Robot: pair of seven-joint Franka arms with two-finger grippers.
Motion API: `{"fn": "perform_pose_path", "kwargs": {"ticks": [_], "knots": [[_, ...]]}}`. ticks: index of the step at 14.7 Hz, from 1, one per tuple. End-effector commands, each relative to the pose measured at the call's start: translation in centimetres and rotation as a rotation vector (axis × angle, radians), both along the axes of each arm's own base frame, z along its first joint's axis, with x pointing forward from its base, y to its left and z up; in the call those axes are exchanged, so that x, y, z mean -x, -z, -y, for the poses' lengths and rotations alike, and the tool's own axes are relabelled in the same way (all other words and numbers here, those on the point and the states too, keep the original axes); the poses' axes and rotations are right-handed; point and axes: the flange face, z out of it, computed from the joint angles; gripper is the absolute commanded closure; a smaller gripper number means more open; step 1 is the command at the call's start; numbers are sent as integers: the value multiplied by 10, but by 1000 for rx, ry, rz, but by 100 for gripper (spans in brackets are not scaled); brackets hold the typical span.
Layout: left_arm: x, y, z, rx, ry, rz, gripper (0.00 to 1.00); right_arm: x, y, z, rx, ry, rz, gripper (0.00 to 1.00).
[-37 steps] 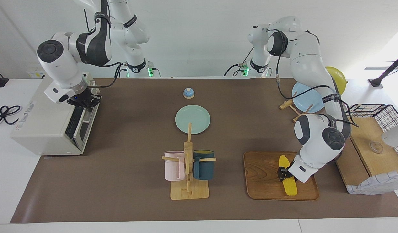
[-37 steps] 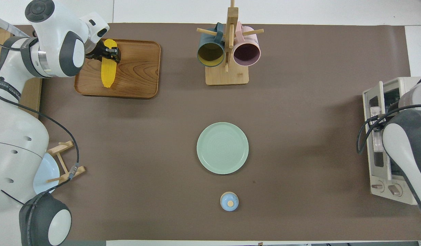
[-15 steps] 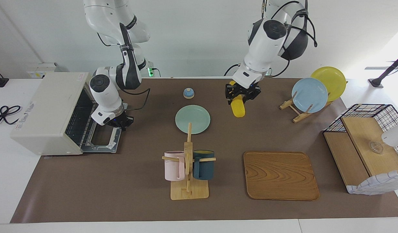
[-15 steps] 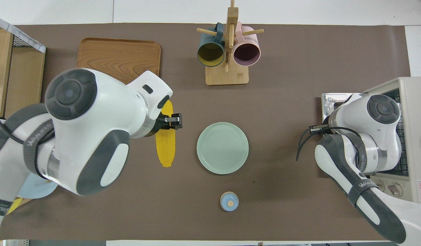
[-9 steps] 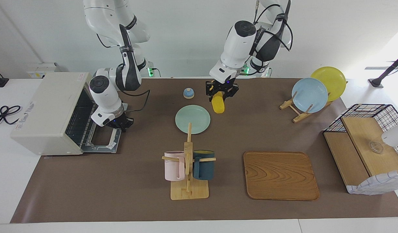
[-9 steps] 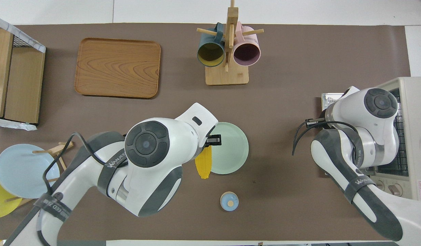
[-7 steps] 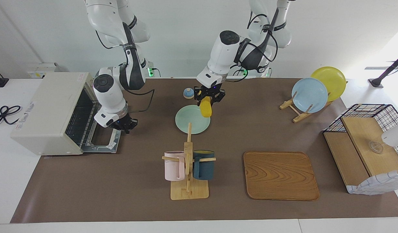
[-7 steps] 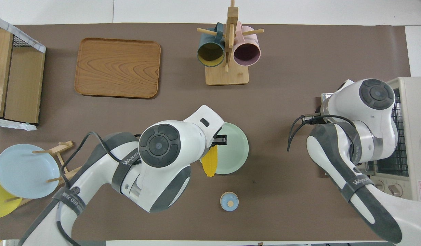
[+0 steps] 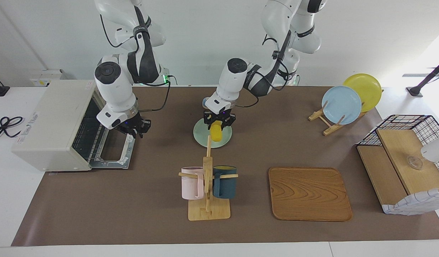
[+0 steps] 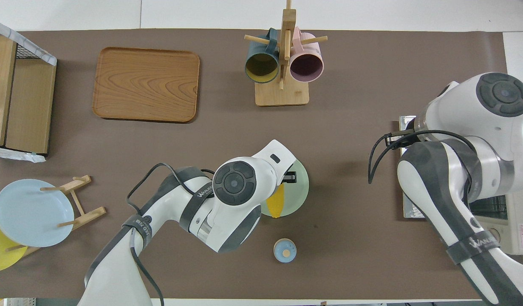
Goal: Put corn in oven
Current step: 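Carry the corn with the left gripper onto the green plate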
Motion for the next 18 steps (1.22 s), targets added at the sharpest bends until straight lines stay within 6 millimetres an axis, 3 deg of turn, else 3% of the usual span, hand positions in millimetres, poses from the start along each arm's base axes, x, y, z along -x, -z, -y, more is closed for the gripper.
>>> {"fn": "perform_pose_path", "kwargs": {"ticks": [1,5,11,12,13,14,16,18], "knots": [[1,12,5,9,-15,4,100,14,-29,10,-1,-2,9,0],[3,18,6,5,-11,5,100,21,-79,8,-69,-82,14,0],[4,26,7,2,5,11,97,27,-84,-6,-110,-78,-52,0],[4,26,6,1,7,12,68,27,-87,-11,-108,-71,-48,0],[4,27,6,-2,5,8,18,27,-86,-18,-106,-56,-49,0],[4,27,6,-4,7,6,0,29,-87,-27,-104,-54,-49,0],[2,20,1,-10,6,1,0,28,-87,-26,-104,-51,-45,0],[-7,-22,-18,-24,2,-15,0,28,-86,-26,-106,-52,-45,0]]}}
